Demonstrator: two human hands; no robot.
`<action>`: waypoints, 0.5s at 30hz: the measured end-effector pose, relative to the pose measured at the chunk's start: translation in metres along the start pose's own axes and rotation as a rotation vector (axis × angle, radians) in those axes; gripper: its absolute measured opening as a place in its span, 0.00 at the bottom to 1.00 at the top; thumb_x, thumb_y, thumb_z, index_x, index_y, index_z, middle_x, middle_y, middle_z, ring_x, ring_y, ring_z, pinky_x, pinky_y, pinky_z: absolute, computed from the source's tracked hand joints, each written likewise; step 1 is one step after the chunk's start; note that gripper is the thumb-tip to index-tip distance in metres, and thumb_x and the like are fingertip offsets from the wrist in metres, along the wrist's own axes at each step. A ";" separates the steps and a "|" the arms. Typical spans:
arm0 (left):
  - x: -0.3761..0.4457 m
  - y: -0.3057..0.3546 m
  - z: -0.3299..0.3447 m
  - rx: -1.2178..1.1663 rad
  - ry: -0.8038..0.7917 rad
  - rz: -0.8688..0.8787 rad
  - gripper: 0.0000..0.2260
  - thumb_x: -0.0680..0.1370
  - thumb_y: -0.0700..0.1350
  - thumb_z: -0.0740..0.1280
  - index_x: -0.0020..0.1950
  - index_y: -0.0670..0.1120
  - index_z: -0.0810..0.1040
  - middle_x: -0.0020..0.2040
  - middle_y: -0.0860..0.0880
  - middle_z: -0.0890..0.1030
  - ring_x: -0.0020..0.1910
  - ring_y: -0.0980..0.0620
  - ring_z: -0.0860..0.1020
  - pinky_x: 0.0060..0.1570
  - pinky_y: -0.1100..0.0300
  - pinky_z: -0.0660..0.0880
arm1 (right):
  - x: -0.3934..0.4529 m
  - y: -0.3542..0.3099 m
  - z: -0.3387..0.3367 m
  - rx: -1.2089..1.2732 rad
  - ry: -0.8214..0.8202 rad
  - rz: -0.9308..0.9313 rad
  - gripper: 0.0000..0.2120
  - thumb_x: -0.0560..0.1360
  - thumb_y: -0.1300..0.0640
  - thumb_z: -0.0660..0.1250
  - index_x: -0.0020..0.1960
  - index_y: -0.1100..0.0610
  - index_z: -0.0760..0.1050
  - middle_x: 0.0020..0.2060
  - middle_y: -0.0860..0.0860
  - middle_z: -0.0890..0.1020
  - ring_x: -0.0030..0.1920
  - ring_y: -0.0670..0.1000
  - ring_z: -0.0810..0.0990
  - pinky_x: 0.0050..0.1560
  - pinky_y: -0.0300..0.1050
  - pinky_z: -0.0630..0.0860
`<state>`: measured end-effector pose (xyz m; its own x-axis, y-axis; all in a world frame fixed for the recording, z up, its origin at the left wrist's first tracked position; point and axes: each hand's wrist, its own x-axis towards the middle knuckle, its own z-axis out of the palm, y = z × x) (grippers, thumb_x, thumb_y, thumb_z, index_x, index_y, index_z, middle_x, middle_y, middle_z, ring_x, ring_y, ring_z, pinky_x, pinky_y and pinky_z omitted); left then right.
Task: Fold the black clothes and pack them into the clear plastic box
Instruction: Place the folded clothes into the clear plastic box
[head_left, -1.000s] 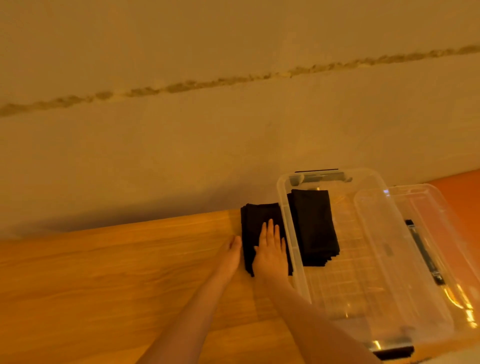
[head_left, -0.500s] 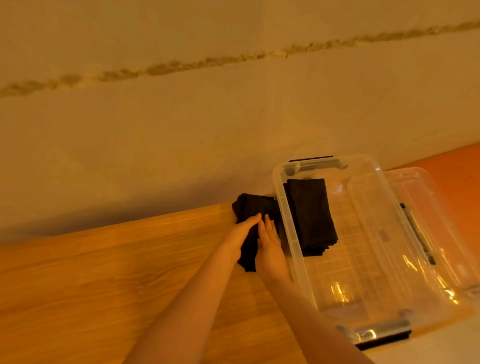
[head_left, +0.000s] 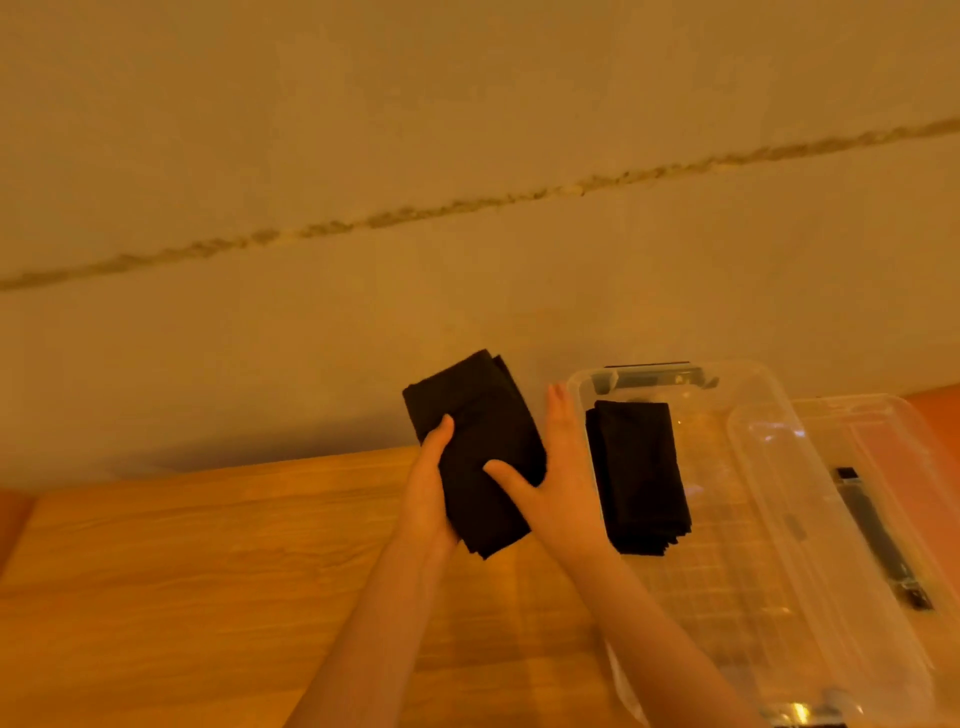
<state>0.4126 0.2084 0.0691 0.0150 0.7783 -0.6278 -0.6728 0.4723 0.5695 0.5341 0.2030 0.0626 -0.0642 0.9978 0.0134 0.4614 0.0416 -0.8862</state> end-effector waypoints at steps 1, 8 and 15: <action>-0.005 0.002 0.012 0.006 -0.015 0.015 0.17 0.74 0.53 0.65 0.56 0.44 0.79 0.50 0.41 0.83 0.48 0.42 0.82 0.47 0.48 0.78 | 0.003 -0.001 -0.012 0.107 0.032 0.081 0.48 0.68 0.42 0.69 0.75 0.45 0.40 0.74 0.40 0.46 0.74 0.43 0.47 0.73 0.43 0.53; -0.014 -0.023 0.093 0.080 -0.117 -0.005 0.11 0.75 0.51 0.66 0.52 0.46 0.79 0.43 0.43 0.85 0.48 0.42 0.81 0.47 0.46 0.77 | 0.005 0.048 -0.094 1.013 -0.179 0.561 0.63 0.50 0.40 0.82 0.76 0.51 0.52 0.69 0.53 0.69 0.64 0.53 0.74 0.64 0.53 0.72; -0.002 -0.080 0.146 0.198 -0.172 -0.146 0.15 0.74 0.52 0.67 0.54 0.44 0.78 0.47 0.41 0.83 0.49 0.40 0.80 0.46 0.46 0.76 | -0.032 0.096 -0.151 1.128 -0.108 0.605 0.44 0.53 0.45 0.81 0.65 0.56 0.71 0.60 0.54 0.78 0.61 0.54 0.76 0.66 0.54 0.68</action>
<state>0.5741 0.2296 0.1017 0.2377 0.7468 -0.6211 -0.4973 0.6428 0.5826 0.7139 0.1825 0.0467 -0.2036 0.8315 -0.5169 -0.5553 -0.5329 -0.6384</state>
